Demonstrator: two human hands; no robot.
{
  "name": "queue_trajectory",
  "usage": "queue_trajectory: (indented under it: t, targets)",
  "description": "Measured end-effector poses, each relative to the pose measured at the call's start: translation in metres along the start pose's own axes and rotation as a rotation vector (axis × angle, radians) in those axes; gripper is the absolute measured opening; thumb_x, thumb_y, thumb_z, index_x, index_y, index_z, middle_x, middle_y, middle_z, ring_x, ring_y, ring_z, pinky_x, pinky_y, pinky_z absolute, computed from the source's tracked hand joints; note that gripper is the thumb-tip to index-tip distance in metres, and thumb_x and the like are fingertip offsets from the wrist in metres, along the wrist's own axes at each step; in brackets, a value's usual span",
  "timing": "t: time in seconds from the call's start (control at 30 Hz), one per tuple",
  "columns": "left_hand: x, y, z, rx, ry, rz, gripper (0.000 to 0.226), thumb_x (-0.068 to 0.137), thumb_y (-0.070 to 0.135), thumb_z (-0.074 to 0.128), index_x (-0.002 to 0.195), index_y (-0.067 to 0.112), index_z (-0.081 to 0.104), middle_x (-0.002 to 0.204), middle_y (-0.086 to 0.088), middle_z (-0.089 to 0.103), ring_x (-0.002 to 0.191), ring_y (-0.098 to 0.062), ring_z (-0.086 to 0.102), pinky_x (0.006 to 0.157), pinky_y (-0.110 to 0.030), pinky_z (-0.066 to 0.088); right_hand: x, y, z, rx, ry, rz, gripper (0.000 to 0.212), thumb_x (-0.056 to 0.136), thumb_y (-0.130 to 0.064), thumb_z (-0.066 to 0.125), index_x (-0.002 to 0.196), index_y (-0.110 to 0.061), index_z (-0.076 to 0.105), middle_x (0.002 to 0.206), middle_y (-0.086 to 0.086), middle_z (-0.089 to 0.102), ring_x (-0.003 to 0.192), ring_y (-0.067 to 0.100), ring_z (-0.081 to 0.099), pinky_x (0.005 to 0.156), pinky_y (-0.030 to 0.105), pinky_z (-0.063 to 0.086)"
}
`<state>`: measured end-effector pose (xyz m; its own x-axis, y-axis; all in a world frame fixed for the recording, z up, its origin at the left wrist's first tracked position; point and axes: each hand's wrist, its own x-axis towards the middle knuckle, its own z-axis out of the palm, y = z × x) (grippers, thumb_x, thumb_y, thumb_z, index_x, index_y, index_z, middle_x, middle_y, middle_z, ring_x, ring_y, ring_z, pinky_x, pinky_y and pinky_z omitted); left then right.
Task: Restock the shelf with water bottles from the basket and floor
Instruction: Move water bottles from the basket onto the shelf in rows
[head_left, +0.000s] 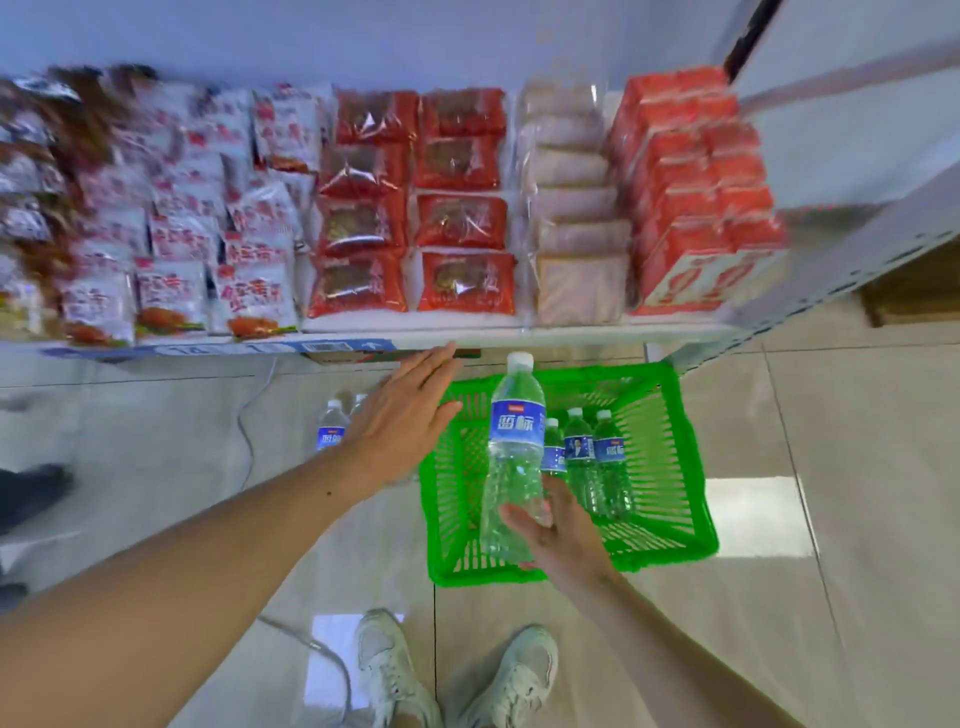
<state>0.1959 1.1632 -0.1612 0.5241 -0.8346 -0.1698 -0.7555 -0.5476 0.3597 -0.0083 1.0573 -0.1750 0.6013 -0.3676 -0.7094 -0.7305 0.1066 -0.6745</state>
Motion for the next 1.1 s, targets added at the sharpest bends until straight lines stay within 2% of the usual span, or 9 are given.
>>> queue_trajectory:
  t: [0.07,0.17,0.23,0.33,0.47,0.6,0.77,0.9,1.1]
  targets:
    - [0.000,0.019,-0.049,0.020,0.046,0.030,0.059,0.089,0.040,0.031,0.129,0.003,0.053,0.142,-0.012,0.047,0.128,-0.027,0.048,0.109,-0.037,0.036,-0.036,-0.035,-0.012,0.001,0.013,-0.088,0.076,0.081,-0.047,0.069,0.144,-0.018,0.035,0.137,-0.003,0.050,0.122,0.005,0.051,0.099,0.032,0.048]
    - [-0.004,0.046,-0.116,0.041,0.102,0.065,0.049,0.097,0.033,0.041,0.137,0.006,0.045,0.150,-0.008,0.037,0.137,-0.023,0.037,0.113,-0.028,0.019,-0.085,-0.090,-0.032,0.021,0.040,-0.199,0.043,0.089,-0.023,0.066,0.121,-0.033,0.039,0.104,-0.032,0.051,0.087,-0.030,0.051,0.072,-0.003,0.040]
    - [-0.009,0.060,-0.157,0.046,0.132,0.073,0.048,0.098,0.031,0.043,0.141,0.009,0.040,0.154,-0.003,0.028,0.141,-0.019,0.027,0.115,-0.026,0.010,-0.112,-0.122,-0.041,-0.013,0.079,-0.282,0.034,0.088,-0.029,0.067,0.116,-0.034,0.047,0.100,-0.030,0.060,0.094,-0.021,0.057,0.077,0.003,0.045]
    - [-0.016,0.082,-0.216,0.047,0.207,0.082,0.045,0.098,0.031,0.044,0.138,0.011,0.044,0.153,-0.002,0.030,0.139,-0.019,0.032,0.114,-0.038,0.031,-0.152,-0.171,-0.054,-0.018,0.117,-0.418,0.058,0.083,-0.048,0.067,0.134,-0.029,0.046,0.120,-0.009,0.065,0.112,0.010,0.061,0.096,0.038,0.050]
    - [-0.035,0.108,-0.295,0.102,0.275,0.112,0.043,0.097,0.030,0.045,0.135,0.010,0.048,0.150,-0.004,0.036,0.136,-0.021,0.037,0.112,-0.038,0.034,-0.208,-0.236,-0.071,0.000,0.172,-0.585,0.058,0.087,-0.041,0.066,0.139,-0.033,0.041,0.128,-0.017,0.059,0.118,0.000,0.054,0.099,0.030,0.046]
    - [-0.049,0.127,-0.364,0.166,0.348,0.153,0.047,0.095,0.038,0.038,0.132,0.012,0.050,0.146,-0.005,0.044,0.130,-0.023,0.045,0.103,-0.044,0.045,-0.254,-0.278,-0.088,-0.043,0.218,-0.734,0.046,0.089,-0.037,0.064,0.132,-0.033,0.048,0.119,-0.009,0.064,0.110,0.012,0.062,0.091,0.046,0.052]
    - [-0.066,0.154,-0.428,0.196,0.478,0.232,0.042,0.095,0.034,0.043,0.127,0.011,0.055,0.141,-0.003,0.049,0.124,-0.024,0.050,0.095,-0.040,0.049,-0.298,-0.299,-0.101,-0.051,0.185,-0.855,0.046,0.091,-0.022,0.064,0.133,-0.029,0.047,0.119,-0.012,0.065,0.108,0.007,0.062,0.089,0.033,0.053]
    - [-0.077,0.166,-0.461,0.237,0.567,0.308,0.042,0.093,0.035,0.039,0.117,0.010,0.062,0.128,-0.005,0.060,0.113,-0.023,0.059,0.083,-0.034,0.054,-0.317,-0.328,-0.109,-0.045,0.179,-0.937,0.049,0.089,-0.037,0.064,0.134,-0.028,0.046,0.116,-0.015,0.064,0.102,0.002,0.062,0.084,0.028,0.050]
    - [-0.070,0.166,-0.510,0.171,0.690,0.225,0.045,0.093,0.041,0.037,0.118,0.012,0.062,0.131,0.000,0.058,0.117,-0.019,0.055,0.083,-0.035,0.055,-0.326,-0.402,-0.125,0.043,0.171,-1.044,0.046,0.089,-0.024,0.066,0.131,-0.021,0.048,0.116,-0.015,0.065,0.106,-0.002,0.061,0.082,0.017,0.052]
